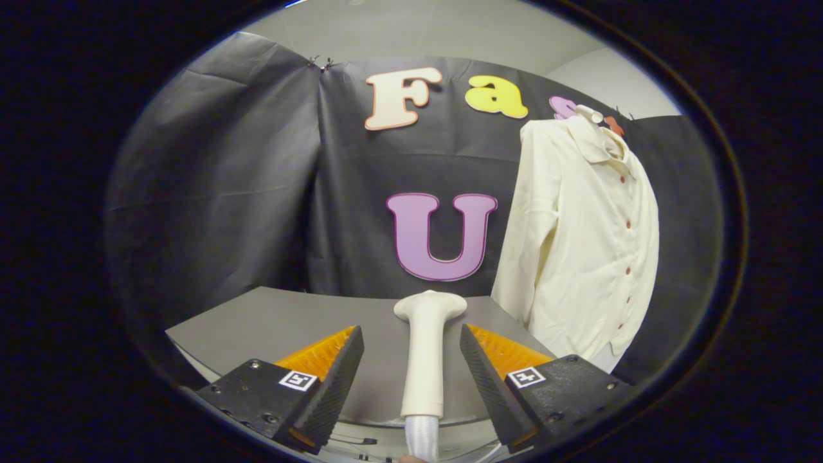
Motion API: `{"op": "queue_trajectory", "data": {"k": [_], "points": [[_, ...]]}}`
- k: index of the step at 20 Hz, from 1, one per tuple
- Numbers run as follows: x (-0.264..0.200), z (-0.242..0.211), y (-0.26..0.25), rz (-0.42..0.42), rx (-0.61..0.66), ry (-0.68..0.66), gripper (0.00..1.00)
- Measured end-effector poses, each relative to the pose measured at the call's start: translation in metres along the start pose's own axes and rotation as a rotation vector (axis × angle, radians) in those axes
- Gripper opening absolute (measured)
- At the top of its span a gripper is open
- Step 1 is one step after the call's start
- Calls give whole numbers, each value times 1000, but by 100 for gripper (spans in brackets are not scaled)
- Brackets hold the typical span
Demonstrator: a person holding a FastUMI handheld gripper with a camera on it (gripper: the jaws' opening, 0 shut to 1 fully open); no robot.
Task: Iron the clothes twice with a garment steamer, once on the left side and once on the right side.
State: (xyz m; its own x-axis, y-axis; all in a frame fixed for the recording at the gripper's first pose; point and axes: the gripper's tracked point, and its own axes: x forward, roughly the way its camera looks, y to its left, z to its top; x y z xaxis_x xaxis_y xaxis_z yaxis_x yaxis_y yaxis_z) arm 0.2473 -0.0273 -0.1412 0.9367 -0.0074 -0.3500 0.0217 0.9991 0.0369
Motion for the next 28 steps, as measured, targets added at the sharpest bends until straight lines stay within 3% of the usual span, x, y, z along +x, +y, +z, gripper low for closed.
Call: {"op": "queue_trajectory", "data": {"k": [6,13,14,17,21,24,28], "points": [[33,-27,1,-32,-23,83,86],[36,-62,6,5,-47,201,77],[39,-53,6,13,4,137,74],[36,-53,0,7,39,108,63],[34,-53,3,85,170,103,42],[31,-44,7,137,218,55,41],[11,-15,1,163,189,-64,40]]}}
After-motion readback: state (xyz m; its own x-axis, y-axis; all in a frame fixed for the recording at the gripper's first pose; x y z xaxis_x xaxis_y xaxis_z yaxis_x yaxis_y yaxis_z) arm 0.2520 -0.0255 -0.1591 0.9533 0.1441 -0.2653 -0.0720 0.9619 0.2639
